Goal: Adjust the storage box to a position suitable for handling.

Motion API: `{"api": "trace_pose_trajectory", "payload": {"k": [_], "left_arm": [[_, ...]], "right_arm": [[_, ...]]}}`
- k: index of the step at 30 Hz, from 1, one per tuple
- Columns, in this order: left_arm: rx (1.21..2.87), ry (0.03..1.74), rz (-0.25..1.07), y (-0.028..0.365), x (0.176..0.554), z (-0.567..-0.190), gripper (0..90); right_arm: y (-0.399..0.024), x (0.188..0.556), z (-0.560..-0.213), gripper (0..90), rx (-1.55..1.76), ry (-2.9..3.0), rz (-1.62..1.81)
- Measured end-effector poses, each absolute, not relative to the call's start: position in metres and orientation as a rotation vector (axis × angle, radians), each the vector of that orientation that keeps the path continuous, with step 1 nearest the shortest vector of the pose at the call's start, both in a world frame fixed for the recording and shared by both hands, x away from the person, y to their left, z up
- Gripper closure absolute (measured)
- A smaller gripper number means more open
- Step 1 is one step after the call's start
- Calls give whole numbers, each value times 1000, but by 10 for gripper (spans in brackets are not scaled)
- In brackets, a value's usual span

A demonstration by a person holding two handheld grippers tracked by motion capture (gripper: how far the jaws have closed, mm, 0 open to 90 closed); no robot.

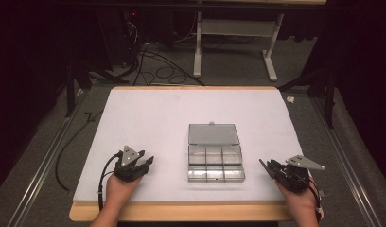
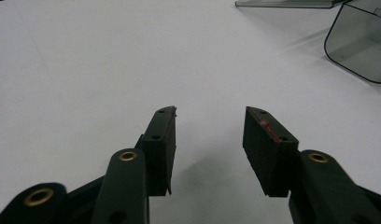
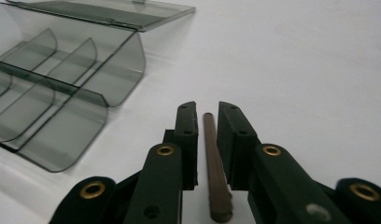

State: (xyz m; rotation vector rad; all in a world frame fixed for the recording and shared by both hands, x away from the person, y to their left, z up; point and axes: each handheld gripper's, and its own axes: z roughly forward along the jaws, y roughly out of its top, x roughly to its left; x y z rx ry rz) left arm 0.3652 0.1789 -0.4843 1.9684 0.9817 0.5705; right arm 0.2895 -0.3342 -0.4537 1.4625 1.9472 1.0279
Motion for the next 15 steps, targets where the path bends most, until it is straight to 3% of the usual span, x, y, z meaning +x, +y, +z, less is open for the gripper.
{"api": "trace_pose_trajectory", "payload": {"k": [15], "left_arm": [[1993, 973, 556, 177, 367, -485, 440]], "right_arm": [[-348, 295, -460, 756, 1526, 1924, 992]]}}
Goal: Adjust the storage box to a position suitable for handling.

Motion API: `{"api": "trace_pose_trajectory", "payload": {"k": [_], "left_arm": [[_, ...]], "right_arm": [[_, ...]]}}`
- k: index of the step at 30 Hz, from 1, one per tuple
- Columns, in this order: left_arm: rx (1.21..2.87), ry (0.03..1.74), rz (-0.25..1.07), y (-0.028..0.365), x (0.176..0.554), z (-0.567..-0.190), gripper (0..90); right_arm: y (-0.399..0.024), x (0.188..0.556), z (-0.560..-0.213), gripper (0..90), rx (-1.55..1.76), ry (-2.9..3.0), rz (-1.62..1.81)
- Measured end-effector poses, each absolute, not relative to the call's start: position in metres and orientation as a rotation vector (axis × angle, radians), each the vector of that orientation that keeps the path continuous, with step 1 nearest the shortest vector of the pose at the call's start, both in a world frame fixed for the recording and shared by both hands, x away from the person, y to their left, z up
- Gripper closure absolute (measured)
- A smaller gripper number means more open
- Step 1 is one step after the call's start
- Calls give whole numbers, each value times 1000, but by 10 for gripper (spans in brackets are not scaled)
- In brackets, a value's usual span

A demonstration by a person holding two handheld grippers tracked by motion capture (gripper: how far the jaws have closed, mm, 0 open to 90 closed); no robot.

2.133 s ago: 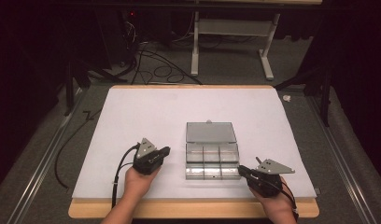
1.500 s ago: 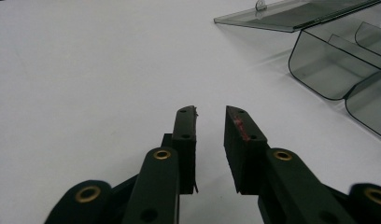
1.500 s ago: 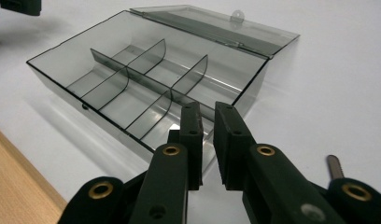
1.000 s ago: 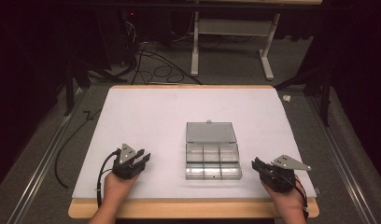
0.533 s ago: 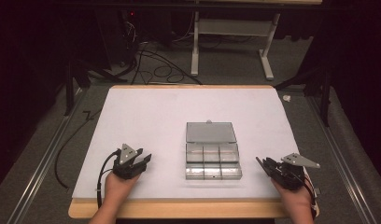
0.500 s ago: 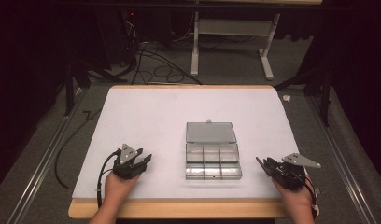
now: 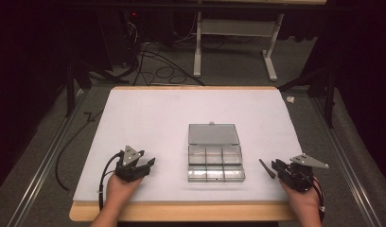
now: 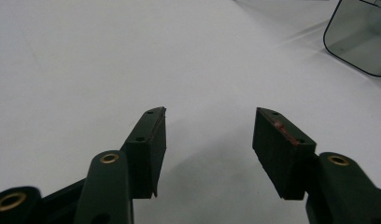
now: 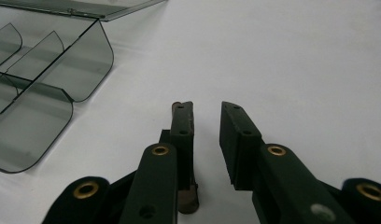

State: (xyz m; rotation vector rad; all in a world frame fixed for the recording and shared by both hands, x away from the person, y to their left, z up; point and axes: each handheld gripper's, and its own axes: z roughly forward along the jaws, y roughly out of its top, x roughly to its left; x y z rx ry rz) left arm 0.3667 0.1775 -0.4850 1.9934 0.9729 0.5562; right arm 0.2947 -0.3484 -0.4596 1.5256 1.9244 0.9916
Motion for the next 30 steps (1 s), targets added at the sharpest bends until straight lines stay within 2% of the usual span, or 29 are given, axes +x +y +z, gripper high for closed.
{"api": "trace_pose_trajectory", "payload": {"k": [11, 14, 30], "left_arm": [[1972, 961, 546, 179, 366, -485, 403], [1974, 951, 538, 180, 366, -485, 371], [1991, 948, 532, 178, 366, -485, 345]], "right_arm": [[-347, 298, -461, 672, 1543, 1938, 960], [-347, 299, -459, 665, 1543, 1942, 945], [-347, 309, -456, 611, 1614, 2026, 858]]}}
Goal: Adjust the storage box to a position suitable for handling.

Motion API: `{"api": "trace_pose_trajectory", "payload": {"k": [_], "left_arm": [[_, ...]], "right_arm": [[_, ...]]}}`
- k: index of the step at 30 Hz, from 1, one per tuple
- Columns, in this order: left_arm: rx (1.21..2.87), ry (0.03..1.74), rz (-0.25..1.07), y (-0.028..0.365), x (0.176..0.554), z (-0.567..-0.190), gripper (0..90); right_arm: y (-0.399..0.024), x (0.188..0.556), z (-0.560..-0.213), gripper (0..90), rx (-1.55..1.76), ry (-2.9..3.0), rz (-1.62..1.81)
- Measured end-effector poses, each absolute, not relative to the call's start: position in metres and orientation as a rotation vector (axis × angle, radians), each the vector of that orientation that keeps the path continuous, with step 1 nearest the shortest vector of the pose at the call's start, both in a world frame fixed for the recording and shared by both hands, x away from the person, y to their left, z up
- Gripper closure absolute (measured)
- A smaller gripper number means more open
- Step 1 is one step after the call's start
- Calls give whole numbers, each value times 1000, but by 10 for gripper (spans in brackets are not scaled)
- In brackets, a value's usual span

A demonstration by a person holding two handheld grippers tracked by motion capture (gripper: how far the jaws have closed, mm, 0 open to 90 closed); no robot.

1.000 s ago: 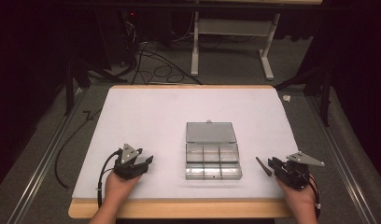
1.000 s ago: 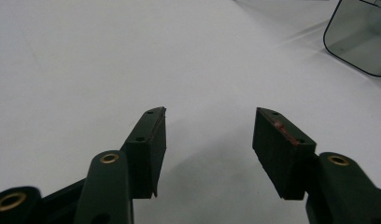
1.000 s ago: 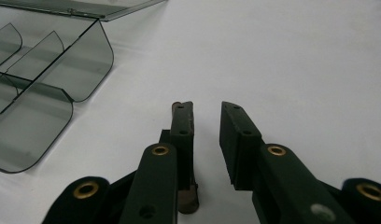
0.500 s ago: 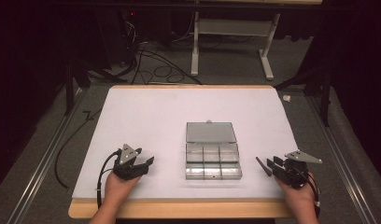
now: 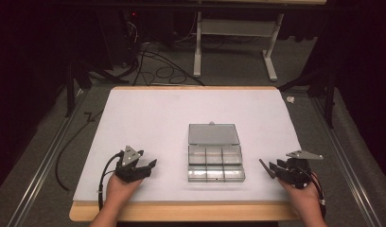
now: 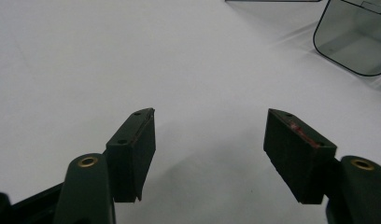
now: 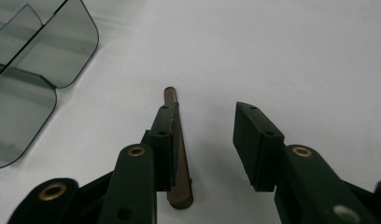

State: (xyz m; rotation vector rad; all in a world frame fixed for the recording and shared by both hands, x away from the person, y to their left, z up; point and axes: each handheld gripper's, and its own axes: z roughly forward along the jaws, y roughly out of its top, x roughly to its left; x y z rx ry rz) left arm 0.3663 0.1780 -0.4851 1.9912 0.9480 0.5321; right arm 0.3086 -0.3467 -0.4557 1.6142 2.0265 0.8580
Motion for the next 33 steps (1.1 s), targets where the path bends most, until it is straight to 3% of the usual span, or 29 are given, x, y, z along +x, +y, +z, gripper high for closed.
{"api": "trace_pose_trajectory", "payload": {"k": [18, 33], "left_arm": [[1996, 939, 532, 178, 366, -485, 345], [1999, 936, 530, 178, 366, -485, 343]], "right_arm": [[-336, 313, -439, 541, 1619, 2207, 749], [-329, 321, -438, 537, 1614, 2314, 608]]}}
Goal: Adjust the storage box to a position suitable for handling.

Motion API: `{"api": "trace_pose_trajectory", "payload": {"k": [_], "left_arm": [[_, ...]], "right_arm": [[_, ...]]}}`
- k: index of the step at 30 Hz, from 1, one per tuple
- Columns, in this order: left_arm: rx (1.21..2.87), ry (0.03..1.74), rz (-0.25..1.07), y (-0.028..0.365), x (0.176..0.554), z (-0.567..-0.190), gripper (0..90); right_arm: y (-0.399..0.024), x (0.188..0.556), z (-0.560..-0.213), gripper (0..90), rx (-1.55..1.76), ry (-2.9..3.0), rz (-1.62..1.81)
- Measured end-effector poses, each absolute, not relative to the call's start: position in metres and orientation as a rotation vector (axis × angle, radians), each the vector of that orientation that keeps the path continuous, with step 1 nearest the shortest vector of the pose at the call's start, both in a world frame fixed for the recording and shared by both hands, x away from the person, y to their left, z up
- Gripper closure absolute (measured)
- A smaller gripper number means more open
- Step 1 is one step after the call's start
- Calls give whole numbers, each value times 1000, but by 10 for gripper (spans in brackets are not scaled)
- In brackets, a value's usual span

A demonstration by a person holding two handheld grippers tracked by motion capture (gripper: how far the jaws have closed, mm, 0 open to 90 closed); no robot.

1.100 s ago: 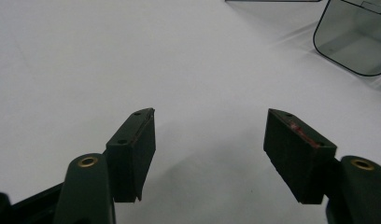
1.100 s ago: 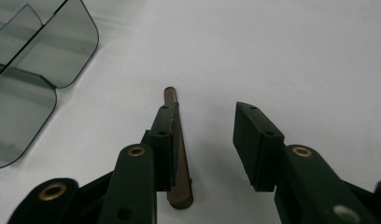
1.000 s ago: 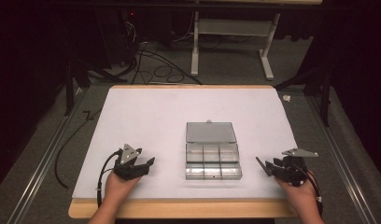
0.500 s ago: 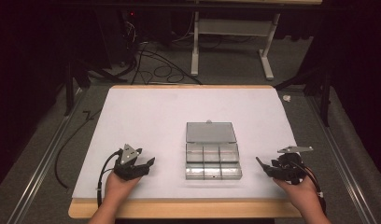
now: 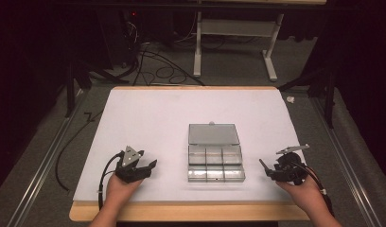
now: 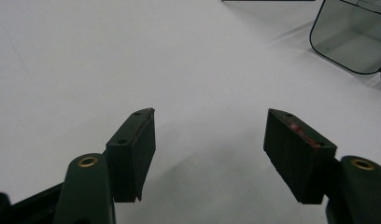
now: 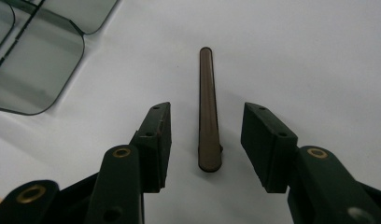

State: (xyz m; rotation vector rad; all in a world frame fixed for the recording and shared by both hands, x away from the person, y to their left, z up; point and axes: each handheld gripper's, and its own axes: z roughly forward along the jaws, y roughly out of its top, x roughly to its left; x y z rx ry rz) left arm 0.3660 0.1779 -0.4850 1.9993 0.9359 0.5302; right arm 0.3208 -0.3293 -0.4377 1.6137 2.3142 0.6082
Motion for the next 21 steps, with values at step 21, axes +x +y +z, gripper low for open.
{"api": "trace_pose_trajectory", "payload": {"k": [21], "left_arm": [[2001, 938, 518, 178, 367, -485, 343]], "right_arm": [[-329, 335, -433, 535, 1625, 2466, 467]]}}
